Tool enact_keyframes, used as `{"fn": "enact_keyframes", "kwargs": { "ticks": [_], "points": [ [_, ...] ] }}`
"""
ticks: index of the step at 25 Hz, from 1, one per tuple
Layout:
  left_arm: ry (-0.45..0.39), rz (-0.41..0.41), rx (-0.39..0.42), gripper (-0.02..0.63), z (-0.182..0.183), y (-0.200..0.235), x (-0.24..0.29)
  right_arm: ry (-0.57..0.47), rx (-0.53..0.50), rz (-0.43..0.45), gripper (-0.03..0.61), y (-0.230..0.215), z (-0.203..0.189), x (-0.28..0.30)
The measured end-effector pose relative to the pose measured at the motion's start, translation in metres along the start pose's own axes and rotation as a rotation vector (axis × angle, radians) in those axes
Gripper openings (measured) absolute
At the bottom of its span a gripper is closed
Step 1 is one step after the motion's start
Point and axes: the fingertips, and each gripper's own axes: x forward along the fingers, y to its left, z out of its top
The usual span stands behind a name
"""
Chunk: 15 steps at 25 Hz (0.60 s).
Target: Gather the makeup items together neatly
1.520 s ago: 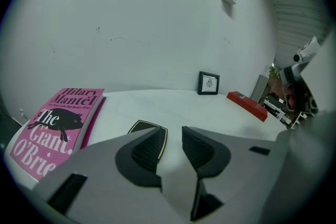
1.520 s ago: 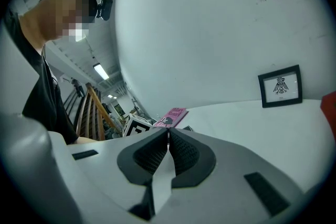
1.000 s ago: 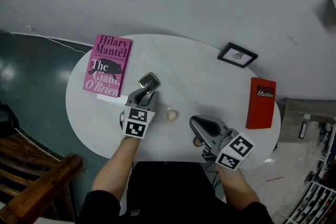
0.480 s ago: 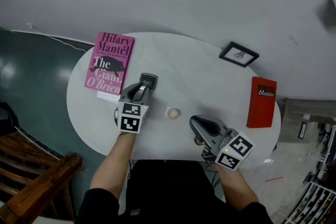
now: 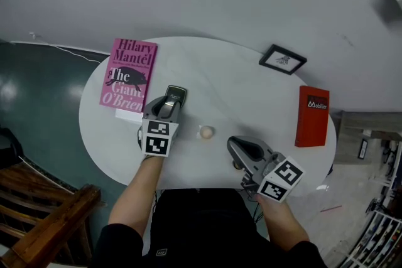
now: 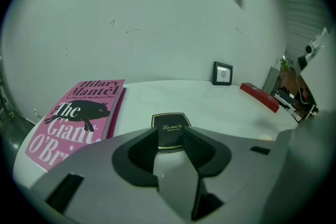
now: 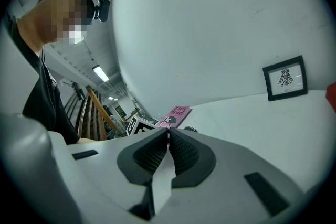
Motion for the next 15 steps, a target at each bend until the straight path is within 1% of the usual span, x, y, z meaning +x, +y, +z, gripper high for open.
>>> {"fn": "enact_keyframes", "kwargs": {
  "ticks": [11,15],
  "points": [
    [-0.002,-0.03,-0.006,0.141,-0.005,-0.01,-0.003,-0.005,-0.006,-0.011,0.037,0.008,-0.004,-0.003],
    [-0.027,-0.033,-0.018,0.141,-0.002,-0.009,-0.007,-0.005,-0.015,-0.013,0.037,0.012,-0.004,-0.005]
  ]
}}
